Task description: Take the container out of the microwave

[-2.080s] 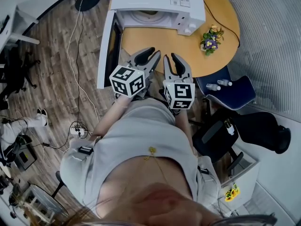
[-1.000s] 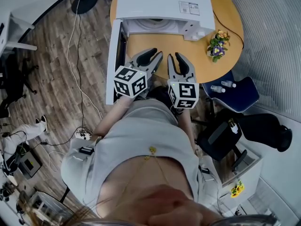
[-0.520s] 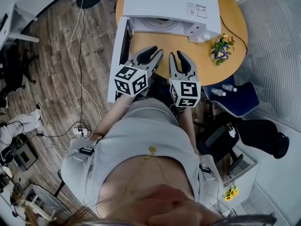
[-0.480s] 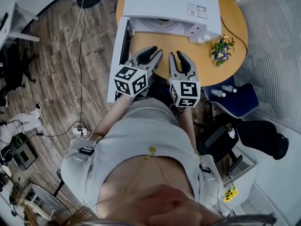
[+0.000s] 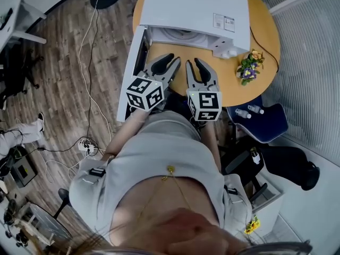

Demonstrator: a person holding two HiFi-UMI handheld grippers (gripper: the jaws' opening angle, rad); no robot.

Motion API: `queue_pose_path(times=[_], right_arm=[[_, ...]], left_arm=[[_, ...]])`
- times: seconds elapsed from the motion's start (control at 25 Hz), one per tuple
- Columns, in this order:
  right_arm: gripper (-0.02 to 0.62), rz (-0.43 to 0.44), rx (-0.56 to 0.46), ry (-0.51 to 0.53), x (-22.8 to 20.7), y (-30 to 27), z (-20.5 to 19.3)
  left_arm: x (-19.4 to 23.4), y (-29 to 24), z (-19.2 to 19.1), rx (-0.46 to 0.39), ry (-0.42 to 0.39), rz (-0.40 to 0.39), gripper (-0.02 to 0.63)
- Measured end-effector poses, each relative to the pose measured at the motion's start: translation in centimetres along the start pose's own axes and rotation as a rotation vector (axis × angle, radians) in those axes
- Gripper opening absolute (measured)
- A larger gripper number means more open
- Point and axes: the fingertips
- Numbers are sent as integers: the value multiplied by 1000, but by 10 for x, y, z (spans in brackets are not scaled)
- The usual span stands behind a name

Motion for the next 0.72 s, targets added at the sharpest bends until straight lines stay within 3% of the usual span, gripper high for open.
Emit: queue_pose_path(times=[0.72], right_arm=[[97,20,16,1,-12,-23,-3]], left_arm=[[10,-16,3,5,-51,28,103]])
Point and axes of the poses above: the fingertips, and each gripper's own axes: y backward along the fingers, x to its left, z out of its top, and after that the axes turned 8 degrees about -x, right-handed
